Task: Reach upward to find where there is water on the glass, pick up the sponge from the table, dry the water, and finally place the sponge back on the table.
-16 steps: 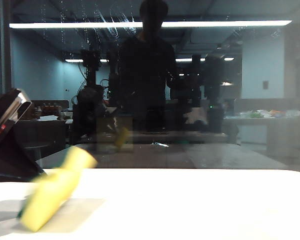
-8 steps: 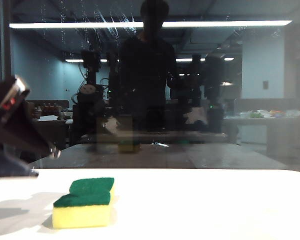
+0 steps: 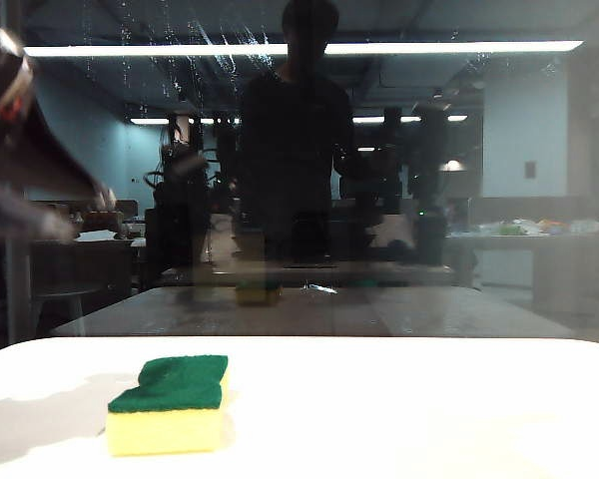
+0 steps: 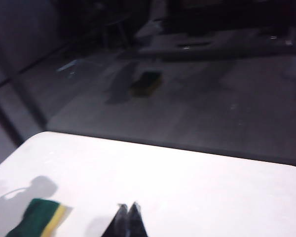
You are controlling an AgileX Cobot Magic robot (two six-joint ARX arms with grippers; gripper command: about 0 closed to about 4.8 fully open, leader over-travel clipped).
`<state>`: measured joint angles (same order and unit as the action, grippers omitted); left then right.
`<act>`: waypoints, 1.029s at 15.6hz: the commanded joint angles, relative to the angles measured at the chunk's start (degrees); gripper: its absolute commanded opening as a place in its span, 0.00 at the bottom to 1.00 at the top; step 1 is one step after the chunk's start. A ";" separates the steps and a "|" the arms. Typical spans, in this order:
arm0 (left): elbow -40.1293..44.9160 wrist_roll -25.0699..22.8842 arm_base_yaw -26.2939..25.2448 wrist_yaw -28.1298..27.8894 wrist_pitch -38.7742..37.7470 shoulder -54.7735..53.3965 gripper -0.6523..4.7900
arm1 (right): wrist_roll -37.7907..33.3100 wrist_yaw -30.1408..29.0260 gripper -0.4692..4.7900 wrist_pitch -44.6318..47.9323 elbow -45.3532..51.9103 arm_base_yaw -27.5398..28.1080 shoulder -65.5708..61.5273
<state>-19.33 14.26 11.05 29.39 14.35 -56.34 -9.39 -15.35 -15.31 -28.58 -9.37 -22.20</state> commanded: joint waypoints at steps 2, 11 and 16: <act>-0.04 -8.74 -0.15 -15.02 -4.24 6.34 0.56 | 2.16 3.48 0.09 0.98 -0.20 0.09 0.15; -0.07 -12.37 -6.69 -18.01 -7.50 12.90 0.35 | 5.38 7.74 0.09 0.17 -0.20 4.37 0.17; -0.07 -12.09 -15.52 -15.41 -8.79 17.03 0.25 | 6.73 7.87 0.09 -0.59 -0.17 7.41 1.84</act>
<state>-19.29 2.20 -4.10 12.36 5.43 -40.16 -3.16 -7.60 -16.45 -28.58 -1.91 -21.19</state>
